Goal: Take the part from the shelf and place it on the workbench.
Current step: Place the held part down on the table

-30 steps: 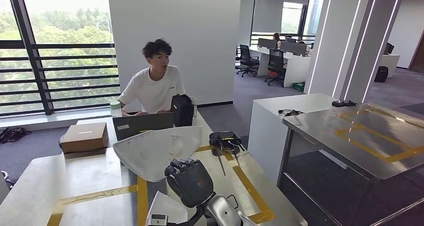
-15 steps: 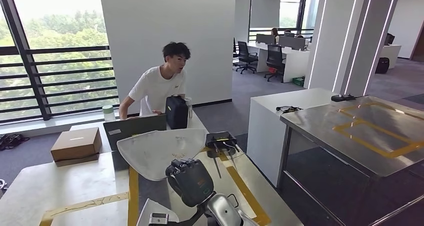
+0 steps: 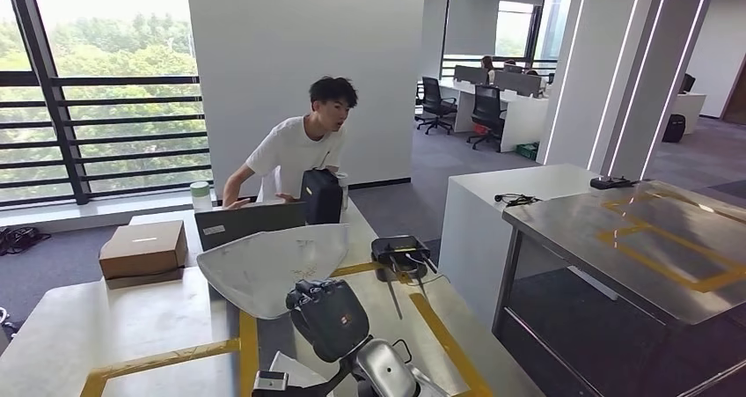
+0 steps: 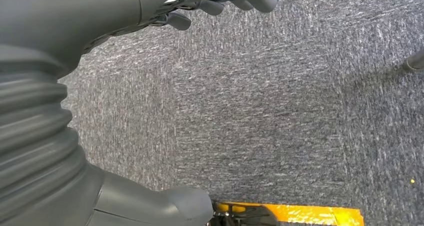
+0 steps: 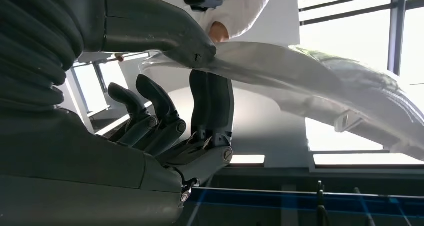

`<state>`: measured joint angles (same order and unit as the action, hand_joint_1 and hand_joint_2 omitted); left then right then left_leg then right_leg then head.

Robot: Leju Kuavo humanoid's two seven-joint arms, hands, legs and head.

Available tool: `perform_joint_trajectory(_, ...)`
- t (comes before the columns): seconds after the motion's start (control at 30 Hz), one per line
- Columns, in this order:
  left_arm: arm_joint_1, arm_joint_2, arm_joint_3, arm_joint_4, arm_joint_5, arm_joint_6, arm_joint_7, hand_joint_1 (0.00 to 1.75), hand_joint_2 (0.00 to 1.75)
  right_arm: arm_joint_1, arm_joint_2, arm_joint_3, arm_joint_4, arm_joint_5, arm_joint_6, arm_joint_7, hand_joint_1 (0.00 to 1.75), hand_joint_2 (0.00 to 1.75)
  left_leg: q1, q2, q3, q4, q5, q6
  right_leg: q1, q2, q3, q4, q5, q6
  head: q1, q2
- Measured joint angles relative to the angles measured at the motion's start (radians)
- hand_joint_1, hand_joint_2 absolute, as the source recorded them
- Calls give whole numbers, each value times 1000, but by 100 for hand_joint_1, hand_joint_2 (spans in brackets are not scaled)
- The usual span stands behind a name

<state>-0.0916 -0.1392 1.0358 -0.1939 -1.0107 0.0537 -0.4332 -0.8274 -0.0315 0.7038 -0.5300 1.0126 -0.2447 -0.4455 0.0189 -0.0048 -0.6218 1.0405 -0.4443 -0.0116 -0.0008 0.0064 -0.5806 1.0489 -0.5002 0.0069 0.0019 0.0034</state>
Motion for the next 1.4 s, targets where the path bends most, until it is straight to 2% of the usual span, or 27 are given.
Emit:
perform_joint_trajectory(0.1,-3,-5,0,0,-6,-1,2,0,175,-43,21,0,39,0,16,7,159,175,3,0,10,-4,-9,25,-6,-2,-121,218,-84,21,4,0)
perform_joint_trajectory(0.13,-3,-6,0,0,-6,-1,2,0,175,-48,26,0,49,-1,22,10,159,175,3,-1,13,-4,-12,26,-6,-2,-154,264,-87,21,4,0)
perform_joint_trajectory(0.17,-2,-7,0,0,-7,-1,3,0,175,-51,30,0,56,-2,26,12,159,175,3,-2,18,-4,-16,25,-6,-2,-161,259,-65,19,5,0)
perform_joint_trajectory(0.2,-2,-8,0,0,-7,-2,4,0,175,-57,34,0,62,-2,31,16,159,175,3,-4,24,-4,-20,24,-6,-2,-148,213,-25,15,6,0)
perform_joint_trajectory(0.23,-2,-9,0,0,-8,-2,4,0,175,-65,38,0,69,-2,36,19,159,175,3,-5,31,-4,-25,21,-5,-2,-121,140,21,10,6,0)
perform_joint_trajectory(0.3,-3,-12,0,0,-9,-3,5,0,175,-86,49,1,83,-2,46,27,159,175,0,-6,39,-4,-33,12,1,-3,-68,16,71,-1,5,0)
perform_joint_trajectory(0.33,-4,-13,0,0,-10,-3,5,0,175,-95,55,1,90,-2,50,30,159,175,0,-5,40,-4,-36,6,4,-2,-55,-14,75,-5,4,0)
perform_joint_trajectory(0.43,-5,-18,0,1,-15,-3,6,0,175,-116,68,1,105,-5,58,41,159,175,1,-4,43,-8,-41,-12,5,-1,-43,-31,67,-17,3,0)
perform_joint_trajectory(0.5,-6,-21,0,1,-17,-3,6,0,175,-133,76,1,114,-8,65,49,159,175,0,-2,26,34,-64,-22,-1,-1,-30,-41,66,-30,1,0)
perform_joint_trajectory(0.6,-8,-23,0,1,-19,-3,8,0,175,-149,87,1,132,-12,76,59,159,175,2,-1,-75,217,-134,-31,-2,-2,-17,-44,58,-42,-4,0)
perform_joint_trajectory(0.63,-8,-23,0,2,-19,-3,9,0,175,-150,88,1,137,-13,80,62,159,175,2,-1,-104,259,-139,-33,-1,-1,-14,-44,54,-43,-4,0)
perform_joint_trajectory(0.67,-8,-23,0,2,-19,-3,10,0,175,-151,89,1,142,-15,82,65,159,175,2,-1,-115,265,-124,-34,-1,-1,-9,-43,50,-42,-4,0)
perform_joint_trajectory(0.7,-8,-22,0,2,-20,-3,10,0,175,-152,90,1,146,-16,85,68,159,175,2,0,-106,230,-89,-34,-1,0,-3,-42,44,-40,-5,0)
perform_joint_trajectory(0.77,-9,-22,0,2,-20,-3,11,0,175,-158,93,1,155,-18,90,73,159,175,2,1,-51,98,-9,-31,-1,1,8,-36,31,-32,-6,0)
perform_joint_trajectory(0.8,-10,-23,0,2,-20,-3,12,0,175,-163,95,1,159,-19,94,75,159,175,1,1,-27,41,12,-26,1,1,8,-31,25,-27,-6,0)
perform_joint_trajectory(0.87,-12,-23,-1,3,-21,-4,14,0,175,-170,98,1,168,-20,101,80,159,175,-1,-1,-10,0,12,-13,4,2,4,-26,19,-17,-4,0)
perform_joint_trajectory(0.93,-12,-24,-1,4,-23,-4,15,0,175,-173,100,1,175,-20,105,86,159,175,0,-2,-9,-4,9,1,4,2,3,-27,16,-7,-2,0)
perform_joint_trajectory(1.0,-13,-25,-1,3,-26,-4,14,0,175,-179,102,1,180,-20,109,90,159,175,3,-3,-3,-7,5,14,2,0,-13,10,-7,4,0,0)
perform_joint_trajectory(1.03,-14,-26,-1,3,-26,-4,14,0,175,-182,103,1,182,-20,112,93,159,175,5,-2,1,-8,3,19,1,-1,-37,58,-28,10,1,0)
perform_joint_trajectory(1.1,-15,-26,-2,3,-27,-4,14,0,175,-185,105,1,189,-19,121,98,159,175,4,-2,5,-8,-3,25,-2,-1,-114,194,-75,16,3,0)
perform_joint_trajectory(1.13,-15,-27,-3,3,-28,-4,14,0,175,-185,106,1,193,-19,125,101,159,175,4,-2,7,-8,-5,26,-3,-1,-149,246,-84,18,4,0)
perform_joint_trajectory(1.17,-15,-27,-3,3,-28,-4,14,0,175,-184,107,1,197,-19,127,104,159,175,4,-2,11,-8,-9,26,-4,-1,-168,264,-74,18,4,0)
perform_joint_trajectory(1.2,-14,-28,-4,3,-28,-4,14,0,175,-184,107,1,200,-19,130,106,159,175,4,-3,17,-8,-12,25,-5,-2,-167,243,-45,16,4,0)
perform_joint_trajectory(1.27,-14,-29,-4,3,-29,-4,14,0,175,-185,107,1,205,-20,136,109,159,175,5,-6,30,-8,-21,20,-4,-2,-116,109,38,8,5,0)
perform_joint_trajectory(1.3,-15,-30,-4,3,-29,-4,14,0,175,-187,108,1,207,-20,139,110,159,175,3,-7,35,-8,-26,15,-2,-3,-87,43,64,2,4,0)
perform_joint_trajectory(1.33,-15,-31,-4,4,-29,-4,14,0,175,-188,109,1,209,-19,142,111,159,175,2,-7,37,-8,-30,9,1,-3,-67,-3,77,-2,3,0)
perform_joint_trajectory(1.4,-16,-33,-4,4,-29,-4,14,0,175,-189,112,1,213,-19,146,114,159,175,1,-6,39,-11,-34,-4,8,-2,-54,-28,72,-10,1,0)
